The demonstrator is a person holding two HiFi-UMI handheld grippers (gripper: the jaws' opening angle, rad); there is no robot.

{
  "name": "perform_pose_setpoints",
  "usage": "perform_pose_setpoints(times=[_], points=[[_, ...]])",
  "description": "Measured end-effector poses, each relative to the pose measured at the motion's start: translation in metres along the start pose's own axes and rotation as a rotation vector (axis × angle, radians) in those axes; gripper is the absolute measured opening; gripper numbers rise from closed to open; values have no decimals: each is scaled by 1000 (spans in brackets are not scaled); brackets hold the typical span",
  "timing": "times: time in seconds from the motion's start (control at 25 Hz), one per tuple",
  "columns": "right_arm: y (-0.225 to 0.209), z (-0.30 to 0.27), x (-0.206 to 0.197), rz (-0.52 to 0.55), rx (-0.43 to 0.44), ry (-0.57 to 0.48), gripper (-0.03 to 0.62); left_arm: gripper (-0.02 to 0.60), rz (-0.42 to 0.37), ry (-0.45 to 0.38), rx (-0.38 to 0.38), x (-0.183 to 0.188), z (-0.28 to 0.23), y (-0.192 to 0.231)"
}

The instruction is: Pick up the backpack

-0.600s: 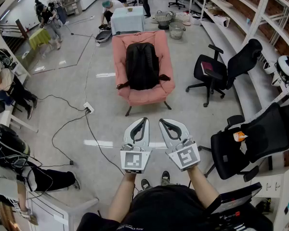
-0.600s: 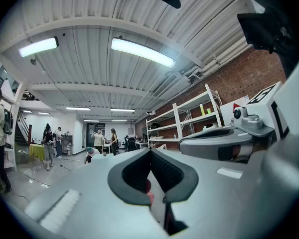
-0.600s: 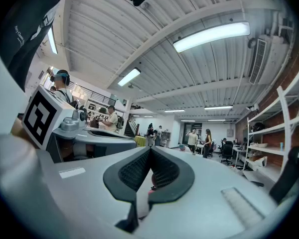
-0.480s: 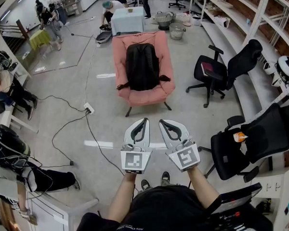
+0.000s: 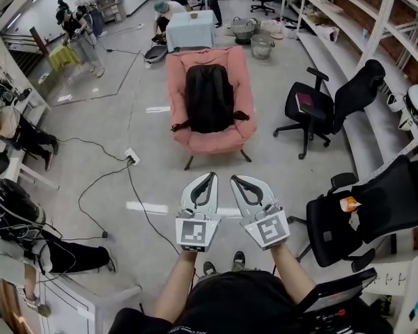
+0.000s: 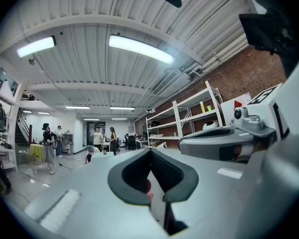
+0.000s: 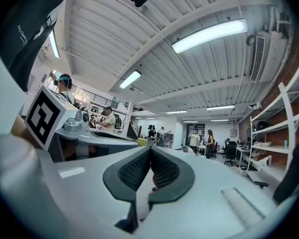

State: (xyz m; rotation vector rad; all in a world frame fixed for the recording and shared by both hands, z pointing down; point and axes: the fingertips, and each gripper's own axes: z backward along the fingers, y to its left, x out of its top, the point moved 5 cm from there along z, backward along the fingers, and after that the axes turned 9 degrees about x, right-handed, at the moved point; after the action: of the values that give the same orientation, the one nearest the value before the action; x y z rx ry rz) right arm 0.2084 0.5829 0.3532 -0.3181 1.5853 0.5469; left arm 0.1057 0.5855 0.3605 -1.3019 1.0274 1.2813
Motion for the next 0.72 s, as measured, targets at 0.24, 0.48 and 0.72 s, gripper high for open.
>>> perform_pose_setpoints(times=[0.24,0.48,0.72], points=[[-20,9,-12,-12,42,-3,11,2,-25,41,18,-10,-9,-16],[-36,1,-27,-41,68,-4,11,2,-54,86,39,-19,-20,-16],[-52,-32,-43,-67,53,38,11,2,-26,114,25,-27,-43,7]])
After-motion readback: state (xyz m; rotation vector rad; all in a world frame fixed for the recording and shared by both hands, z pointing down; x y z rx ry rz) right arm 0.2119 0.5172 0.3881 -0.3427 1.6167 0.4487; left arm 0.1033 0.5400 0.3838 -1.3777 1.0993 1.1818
